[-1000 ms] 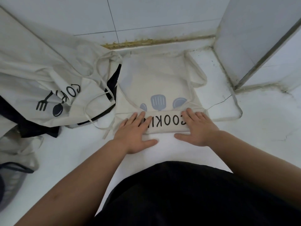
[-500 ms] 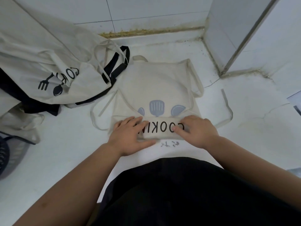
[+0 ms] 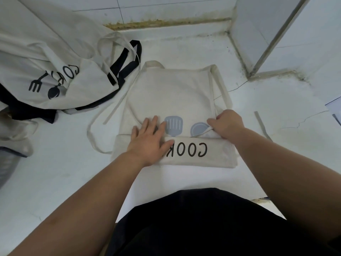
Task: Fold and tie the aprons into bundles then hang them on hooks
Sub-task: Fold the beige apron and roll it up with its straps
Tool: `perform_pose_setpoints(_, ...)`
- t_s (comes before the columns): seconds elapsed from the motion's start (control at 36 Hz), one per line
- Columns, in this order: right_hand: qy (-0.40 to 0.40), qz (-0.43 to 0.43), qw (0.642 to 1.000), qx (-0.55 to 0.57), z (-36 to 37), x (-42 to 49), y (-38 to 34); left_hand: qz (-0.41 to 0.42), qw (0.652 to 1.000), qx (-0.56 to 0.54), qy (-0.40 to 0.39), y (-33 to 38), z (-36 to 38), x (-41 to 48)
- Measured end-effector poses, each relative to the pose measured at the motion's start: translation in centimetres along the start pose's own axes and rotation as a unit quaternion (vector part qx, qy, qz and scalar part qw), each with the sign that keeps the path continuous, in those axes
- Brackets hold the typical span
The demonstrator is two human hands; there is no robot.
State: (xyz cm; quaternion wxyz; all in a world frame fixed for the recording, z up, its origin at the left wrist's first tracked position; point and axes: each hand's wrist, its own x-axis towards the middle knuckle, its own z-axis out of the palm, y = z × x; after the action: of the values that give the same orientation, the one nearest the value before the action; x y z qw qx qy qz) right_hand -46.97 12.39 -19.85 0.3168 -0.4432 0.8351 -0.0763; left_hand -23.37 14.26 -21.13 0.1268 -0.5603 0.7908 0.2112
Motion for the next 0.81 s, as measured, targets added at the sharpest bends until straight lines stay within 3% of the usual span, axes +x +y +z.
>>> perform_pose_setpoints(0.06, 0.001, -0.003, 1.000, -0.018, 0.1, 0.5, -0.5, 0.009, 1.000, 0.021, -0.013, -0.2, 0.4, 0.2)
perform_pose_setpoints(0.19, 0.117, 0.032, 0.992, -0.020, -0.4, 0.9, -0.8, 0.014, 0.999, 0.040, -0.001, -0.4, 1.4, 0.3)
perform_pose_setpoints(0.33, 0.083, 0.034, 0.995, -0.038, 0.0, 1.1, -0.7, 0.018, 1.000, 0.015, 0.017, -0.7, 1.1, 0.5)
perform_pose_setpoints(0.44, 0.101, 0.003, 0.995, -0.007, -1.8, 2.0, -1.5, -0.004, 0.989, -0.107, 0.103, -1.4, -1.3, 1.2)
perform_pose_setpoints(0.56, 0.116, -0.005, 0.993, 0.031, -4.2, 3.4, -3.4, -0.055, 0.975, -0.120, 0.178, -2.7, -4.2, 3.6)
perform_pose_setpoints(0.81, 0.049, 0.020, 0.998, 0.024, -5.5, 8.5, -6.3, -0.118, 0.960, -0.208, 0.145, -5.3, -10.4, 10.6)
